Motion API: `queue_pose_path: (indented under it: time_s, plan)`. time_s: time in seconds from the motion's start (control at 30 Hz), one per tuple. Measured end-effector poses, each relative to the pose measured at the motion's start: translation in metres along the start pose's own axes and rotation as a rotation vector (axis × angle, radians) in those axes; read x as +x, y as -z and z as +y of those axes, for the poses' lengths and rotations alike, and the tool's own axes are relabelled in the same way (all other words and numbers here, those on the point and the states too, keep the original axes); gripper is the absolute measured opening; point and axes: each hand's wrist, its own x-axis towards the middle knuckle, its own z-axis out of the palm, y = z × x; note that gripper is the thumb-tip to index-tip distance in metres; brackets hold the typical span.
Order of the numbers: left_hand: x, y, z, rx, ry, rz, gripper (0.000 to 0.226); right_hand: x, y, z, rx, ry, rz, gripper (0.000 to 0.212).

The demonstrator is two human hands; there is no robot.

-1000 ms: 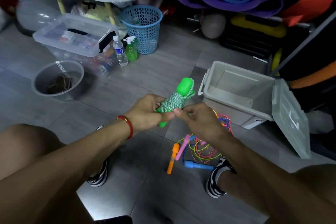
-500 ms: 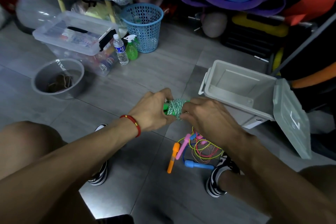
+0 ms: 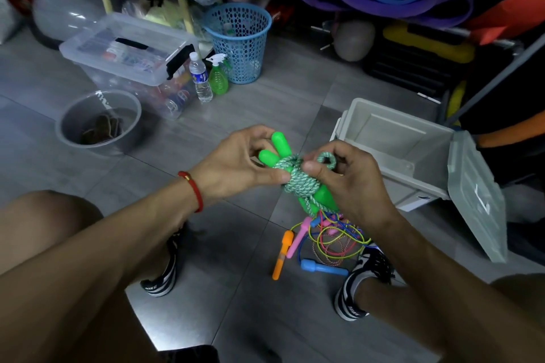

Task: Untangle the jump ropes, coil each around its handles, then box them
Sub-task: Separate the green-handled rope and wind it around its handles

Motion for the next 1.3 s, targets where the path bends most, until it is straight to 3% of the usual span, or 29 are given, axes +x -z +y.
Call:
queue_pose_path:
  time_s: [0.07,0.17,0.33,0.47,0.6,0.7,0.83,0.93,1.03,1.2,1.3]
  plan:
    - [0.000,-0.004,0.001,-0.105,0.012,0.023,0.051,-0.002,-0.008,0.000,0.091,-0.040,0.084,0.010]
    - [-0.005,-0.018,0.001,-0.332,0.087,0.037,0.065,-0.006,-0.021,-0.001,0.113,-0.076,0.145,0.010]
    - [-0.002,-0.027,-0.003,-0.309,0.010,0.127,0.087,-0.006,-0.021,-0.007,0.216,-0.092,0.240,0.024]
    - [0.002,-0.024,-0.005,-0.398,0.032,0.133,0.073,-0.008,-0.019,-0.016,0.363,-0.155,0.146,0.016]
    - [0.004,-0.021,-0.002,-0.548,0.047,0.149,0.058,-0.004,-0.008,-0.019,0.310,-0.138,0.031,0.005]
    - [0.005,-0.026,0.002,-0.529,0.049,0.136,0.048,-0.004,-0.006,-0.019,0.195,-0.084,0.079,0.002]
    - [0.006,-0.030,0.001,-0.380,0.019,0.167,0.047,-0.003,-0.010,-0.019,0.109,-0.073,0.206,0.016]
    - [0.005,-0.030,0.000,-0.292,-0.032,0.189,0.039,-0.004,-0.012,-0.018,0.150,-0.073,0.149,0.007]
    - [0.003,-0.027,0.002,-0.233,-0.073,0.191,0.035,-0.007,-0.012,-0.020,0.236,-0.107,0.089,0.014]
    - [0.001,-0.024,0.007,-0.057,-0.176,0.108,0.028,-0.005,-0.008,-0.024,0.360,-0.180,0.136,0.017]
    - [0.000,-0.021,0.008,0.049,-0.238,0.081,0.026,-0.004,-0.011,-0.023,0.293,-0.160,0.120,0.017]
